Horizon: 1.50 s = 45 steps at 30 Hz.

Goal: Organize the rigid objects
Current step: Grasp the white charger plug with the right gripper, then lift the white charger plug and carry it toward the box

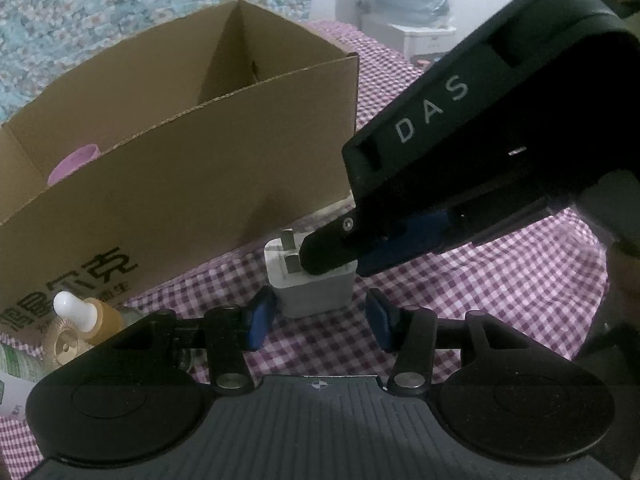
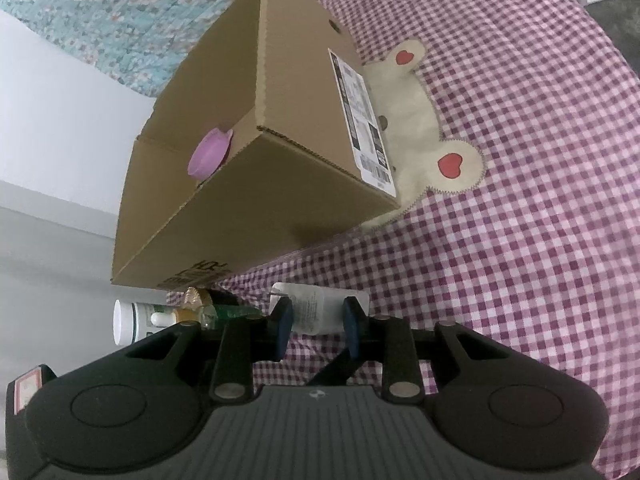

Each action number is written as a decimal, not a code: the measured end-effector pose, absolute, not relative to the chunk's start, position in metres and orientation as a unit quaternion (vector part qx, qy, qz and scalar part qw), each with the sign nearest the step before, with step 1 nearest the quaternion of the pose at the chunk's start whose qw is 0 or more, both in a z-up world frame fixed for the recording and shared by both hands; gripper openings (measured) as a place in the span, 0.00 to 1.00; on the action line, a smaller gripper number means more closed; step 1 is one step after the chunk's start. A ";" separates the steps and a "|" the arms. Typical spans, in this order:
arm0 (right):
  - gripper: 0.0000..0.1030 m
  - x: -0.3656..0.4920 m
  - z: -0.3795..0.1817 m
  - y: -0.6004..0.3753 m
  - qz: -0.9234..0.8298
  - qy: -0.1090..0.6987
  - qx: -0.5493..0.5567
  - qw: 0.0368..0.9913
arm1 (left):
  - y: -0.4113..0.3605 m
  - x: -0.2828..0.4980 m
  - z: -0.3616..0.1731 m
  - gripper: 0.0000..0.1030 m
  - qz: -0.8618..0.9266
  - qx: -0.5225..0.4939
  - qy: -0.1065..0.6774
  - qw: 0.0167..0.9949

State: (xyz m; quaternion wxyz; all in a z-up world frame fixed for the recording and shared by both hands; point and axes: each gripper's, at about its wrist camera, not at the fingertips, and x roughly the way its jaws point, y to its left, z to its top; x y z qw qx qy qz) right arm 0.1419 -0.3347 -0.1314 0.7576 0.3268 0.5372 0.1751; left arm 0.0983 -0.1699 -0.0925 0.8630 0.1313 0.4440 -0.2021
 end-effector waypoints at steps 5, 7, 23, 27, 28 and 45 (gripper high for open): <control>0.29 0.143 -0.131 -0.336 0.176 0.537 0.329 0.757 | -0.174 0.105 -0.093 0.48 -0.199 0.135 0.449 0.860; 0.29 0.146 -0.130 -0.336 0.176 0.537 0.329 0.756 | -0.174 0.107 -0.094 0.48 -0.197 0.134 0.453 0.859; 0.30 0.147 -0.133 -0.336 0.174 0.533 0.338 0.756 | -0.175 0.126 -0.103 0.44 -0.188 0.130 0.457 0.860; 0.30 0.146 -0.132 -0.335 0.175 0.533 0.338 0.756 | -0.177 0.128 -0.103 0.43 -0.184 0.126 0.460 0.859; 0.30 0.146 -0.133 -0.336 0.175 0.533 0.338 0.756 | -0.177 0.128 -0.102 0.43 -0.184 0.125 0.460 0.860; 0.30 0.120 -0.091 -0.329 0.189 0.503 0.331 0.776 | -0.179 0.090 -0.060 0.43 -0.169 0.124 0.427 0.880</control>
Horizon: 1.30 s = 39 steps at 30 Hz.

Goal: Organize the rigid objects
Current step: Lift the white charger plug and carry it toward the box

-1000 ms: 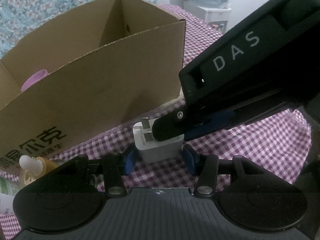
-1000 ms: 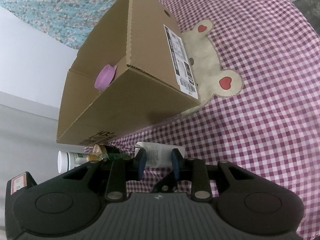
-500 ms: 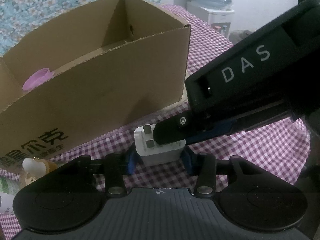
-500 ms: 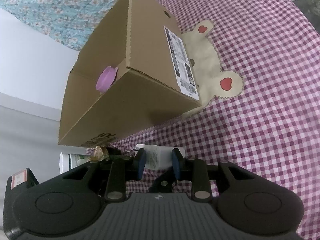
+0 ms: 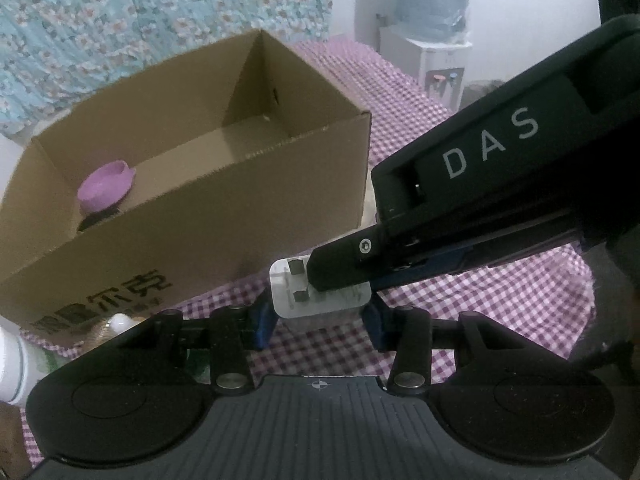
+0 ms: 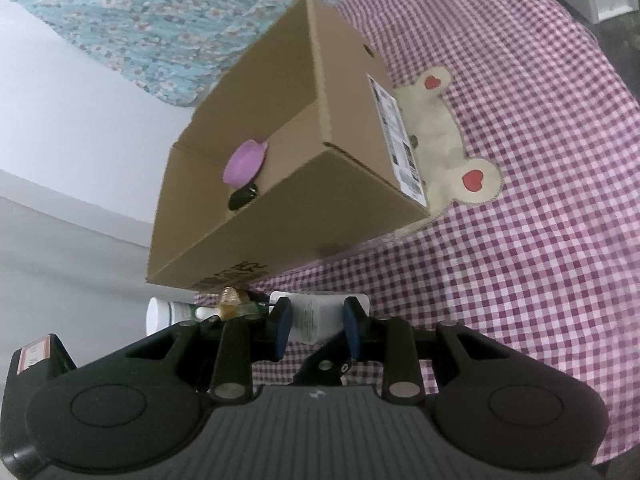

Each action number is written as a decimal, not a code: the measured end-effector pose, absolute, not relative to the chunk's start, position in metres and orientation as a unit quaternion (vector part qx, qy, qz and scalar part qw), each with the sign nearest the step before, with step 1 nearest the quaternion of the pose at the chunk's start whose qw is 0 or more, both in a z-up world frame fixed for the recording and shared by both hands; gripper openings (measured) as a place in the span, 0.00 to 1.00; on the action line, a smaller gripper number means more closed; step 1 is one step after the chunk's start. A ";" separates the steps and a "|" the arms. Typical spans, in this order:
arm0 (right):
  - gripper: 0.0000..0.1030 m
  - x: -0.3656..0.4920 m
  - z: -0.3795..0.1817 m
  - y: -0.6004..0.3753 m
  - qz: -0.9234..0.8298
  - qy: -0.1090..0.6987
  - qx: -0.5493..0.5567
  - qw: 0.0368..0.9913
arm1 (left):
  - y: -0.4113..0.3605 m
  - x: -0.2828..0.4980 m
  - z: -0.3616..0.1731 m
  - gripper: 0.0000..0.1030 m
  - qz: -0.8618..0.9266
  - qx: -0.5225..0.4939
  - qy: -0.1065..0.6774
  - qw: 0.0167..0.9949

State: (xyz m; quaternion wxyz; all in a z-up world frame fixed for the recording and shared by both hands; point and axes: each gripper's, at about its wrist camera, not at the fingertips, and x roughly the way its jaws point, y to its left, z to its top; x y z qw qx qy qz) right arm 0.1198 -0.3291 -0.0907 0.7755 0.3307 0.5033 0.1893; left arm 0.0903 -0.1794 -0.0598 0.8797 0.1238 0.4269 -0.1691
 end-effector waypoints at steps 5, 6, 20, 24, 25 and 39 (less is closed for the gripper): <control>0.30 0.108 -0.075 -0.327 0.193 0.491 0.325 0.785 | -0.182 0.075 -0.049 0.42 -0.166 0.124 0.412 0.887; 0.30 0.107 -0.073 -0.328 0.194 0.489 0.324 0.786 | -0.181 0.072 -0.048 0.42 -0.166 0.123 0.410 0.889; 0.30 0.095 -0.028 -0.318 0.209 0.457 0.306 0.809 | -0.168 0.065 -0.011 0.42 -0.155 0.115 0.380 0.905; 0.30 0.107 -0.013 -0.311 0.228 0.451 0.298 0.810 | -0.158 0.075 0.002 0.42 -0.144 0.113 0.373 0.910; 0.30 0.113 -0.010 -0.309 0.232 0.450 0.295 0.810 | -0.155 0.079 0.006 0.42 -0.140 0.113 0.372 0.911; 0.30 0.232 0.012 -0.250 0.281 0.483 0.263 0.787 | -0.107 0.194 0.020 0.41 -0.085 0.076 0.444 0.889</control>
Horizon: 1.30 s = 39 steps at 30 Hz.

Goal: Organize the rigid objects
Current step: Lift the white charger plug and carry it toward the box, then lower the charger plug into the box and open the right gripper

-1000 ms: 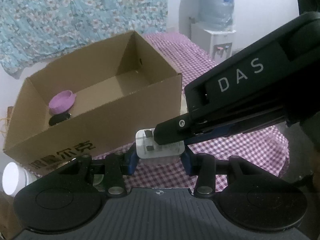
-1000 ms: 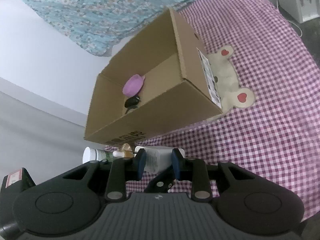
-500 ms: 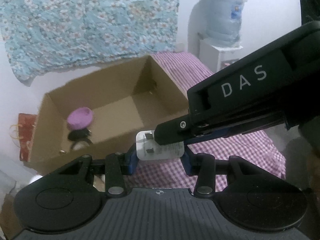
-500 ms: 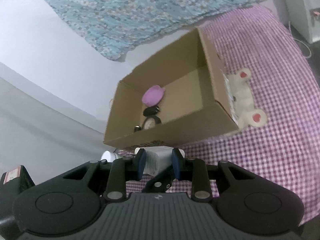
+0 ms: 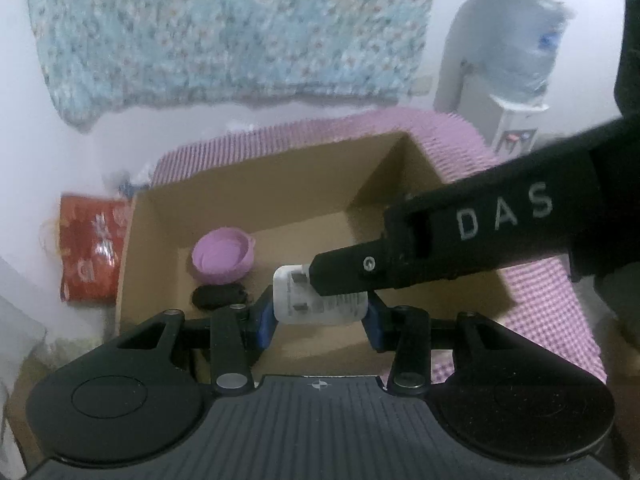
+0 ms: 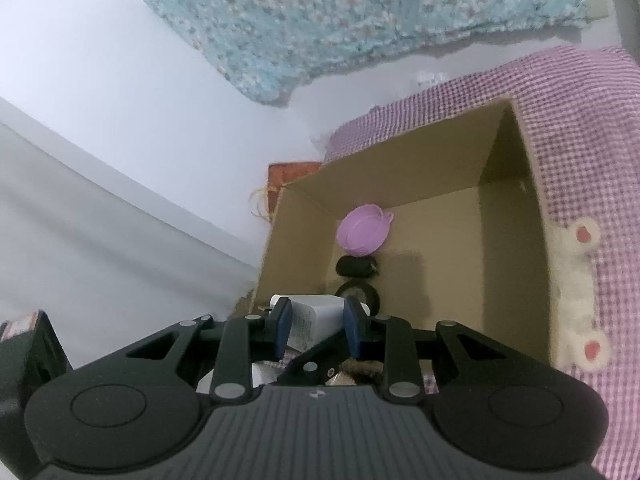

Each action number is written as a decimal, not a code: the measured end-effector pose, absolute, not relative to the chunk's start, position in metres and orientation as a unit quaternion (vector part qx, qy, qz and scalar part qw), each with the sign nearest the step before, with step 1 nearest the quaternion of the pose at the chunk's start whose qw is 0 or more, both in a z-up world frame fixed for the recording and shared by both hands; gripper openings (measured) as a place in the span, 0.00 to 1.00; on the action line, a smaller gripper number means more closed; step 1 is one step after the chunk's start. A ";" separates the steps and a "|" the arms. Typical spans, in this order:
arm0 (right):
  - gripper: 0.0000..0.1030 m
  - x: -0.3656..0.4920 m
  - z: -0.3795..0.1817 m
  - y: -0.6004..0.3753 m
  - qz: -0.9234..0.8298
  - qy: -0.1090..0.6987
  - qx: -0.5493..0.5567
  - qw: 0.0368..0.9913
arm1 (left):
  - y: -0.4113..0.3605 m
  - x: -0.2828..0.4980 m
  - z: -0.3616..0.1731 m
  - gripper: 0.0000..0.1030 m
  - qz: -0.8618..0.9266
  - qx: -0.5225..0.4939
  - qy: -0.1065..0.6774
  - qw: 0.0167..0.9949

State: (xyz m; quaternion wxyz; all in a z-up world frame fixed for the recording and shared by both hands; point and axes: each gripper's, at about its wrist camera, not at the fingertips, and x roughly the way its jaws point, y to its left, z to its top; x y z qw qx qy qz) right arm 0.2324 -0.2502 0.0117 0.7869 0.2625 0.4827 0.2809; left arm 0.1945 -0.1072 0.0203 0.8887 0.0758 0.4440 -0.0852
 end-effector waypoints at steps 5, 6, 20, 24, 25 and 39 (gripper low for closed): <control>0.30 0.269 -0.020 -0.238 0.273 0.528 0.258 0.762 | -0.102 0.225 -0.010 0.41 -0.076 0.064 0.499 0.861; 0.30 0.275 -0.027 -0.235 0.271 0.538 0.256 0.756 | -0.101 0.229 -0.018 0.41 -0.074 0.062 0.509 0.855; 0.30 0.301 -0.088 -0.227 0.256 0.608 0.244 0.711 | -0.102 0.251 -0.058 0.42 -0.066 0.060 0.573 0.815; 0.30 0.300 -0.082 -0.228 0.256 0.605 0.236 0.716 | -0.104 0.252 -0.056 0.44 -0.067 0.064 0.569 0.817; 0.30 0.299 -0.078 -0.228 0.257 0.600 0.232 0.721 | -0.104 0.251 -0.054 0.44 -0.069 0.064 0.567 0.818; 0.57 0.225 0.028 -0.287 0.247 0.437 0.237 0.832 | -0.087 0.200 0.015 0.68 -0.087 0.041 0.480 0.872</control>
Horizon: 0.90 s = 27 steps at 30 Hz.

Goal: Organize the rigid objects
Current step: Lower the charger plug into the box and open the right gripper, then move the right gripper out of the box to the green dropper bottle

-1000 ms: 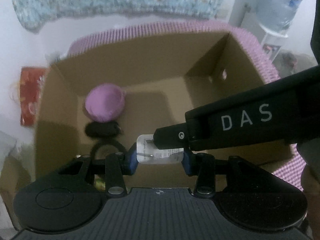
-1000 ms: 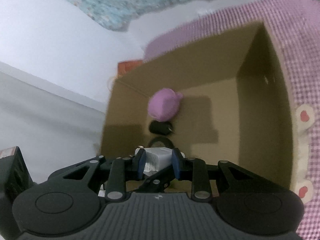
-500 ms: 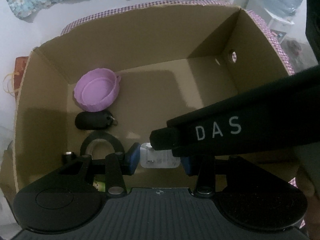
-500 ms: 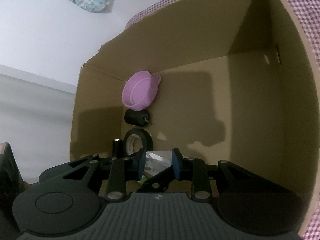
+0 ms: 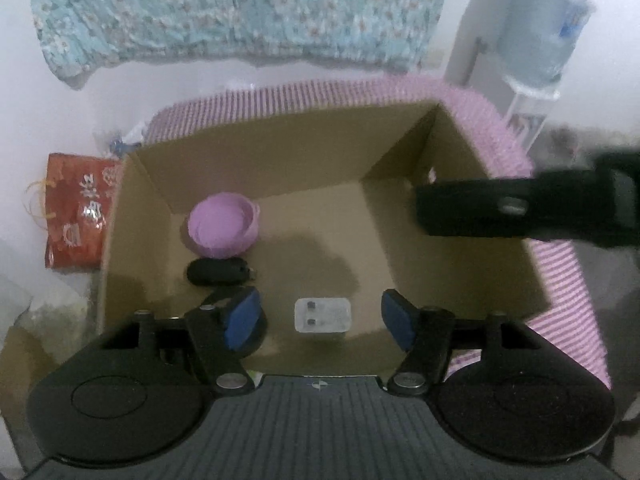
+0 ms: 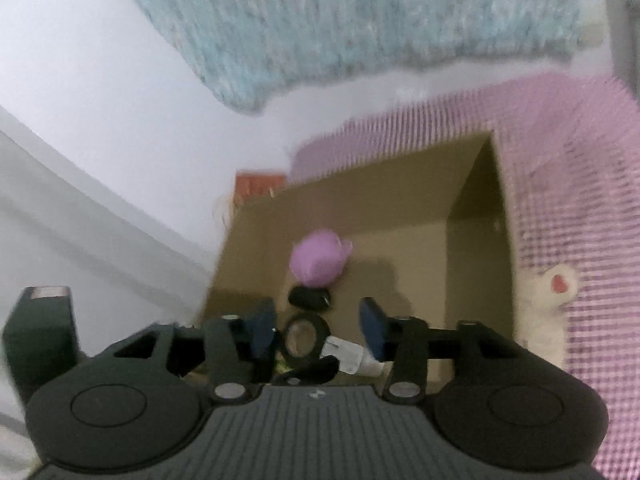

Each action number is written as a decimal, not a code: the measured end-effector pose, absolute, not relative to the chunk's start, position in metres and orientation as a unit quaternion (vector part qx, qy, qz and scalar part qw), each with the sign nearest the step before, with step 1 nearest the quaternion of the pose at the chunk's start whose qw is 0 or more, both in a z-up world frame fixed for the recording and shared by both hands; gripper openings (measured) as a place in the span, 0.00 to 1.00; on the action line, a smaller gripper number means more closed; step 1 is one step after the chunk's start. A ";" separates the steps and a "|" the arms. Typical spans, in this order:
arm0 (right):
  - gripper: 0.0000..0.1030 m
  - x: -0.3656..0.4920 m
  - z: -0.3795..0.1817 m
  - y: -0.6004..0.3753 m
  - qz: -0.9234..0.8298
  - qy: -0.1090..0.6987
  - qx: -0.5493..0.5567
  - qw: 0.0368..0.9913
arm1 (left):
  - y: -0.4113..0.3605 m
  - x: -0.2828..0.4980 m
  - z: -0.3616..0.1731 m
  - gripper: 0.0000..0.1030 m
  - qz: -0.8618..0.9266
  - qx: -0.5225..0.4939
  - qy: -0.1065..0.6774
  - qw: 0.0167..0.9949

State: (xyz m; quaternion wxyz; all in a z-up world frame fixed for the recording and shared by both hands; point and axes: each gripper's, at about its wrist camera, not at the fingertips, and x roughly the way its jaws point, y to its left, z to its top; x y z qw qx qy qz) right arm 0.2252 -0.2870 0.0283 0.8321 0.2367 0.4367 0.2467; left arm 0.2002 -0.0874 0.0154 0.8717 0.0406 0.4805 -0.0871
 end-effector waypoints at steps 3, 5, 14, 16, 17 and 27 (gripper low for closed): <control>0.69 0.191 0.049 -0.303 0.228 0.391 0.244 0.858 | -0.081 0.180 0.035 0.74 -0.100 0.023 0.453 0.886; 0.80 0.164 0.059 -0.312 0.210 0.361 0.251 0.874 | -0.077 0.166 0.046 0.77 -0.105 0.017 0.435 0.894; 1.00 0.081 0.071 -0.316 0.133 0.310 0.220 0.915 | -0.070 0.108 0.063 0.98 -0.102 0.009 0.389 0.916; 1.00 0.075 0.072 -0.311 0.112 0.309 0.202 0.922 | -0.068 0.100 0.059 0.99 -0.101 0.006 0.392 0.914; 1.00 0.069 0.072 -0.309 0.104 0.307 0.191 0.927 | -0.067 0.095 0.057 0.99 -0.103 0.001 0.394 0.914; 1.00 0.027 0.078 -0.286 0.015 0.274 0.092 0.957 | -0.050 0.070 0.031 1.00 -0.129 -0.037 0.430 0.893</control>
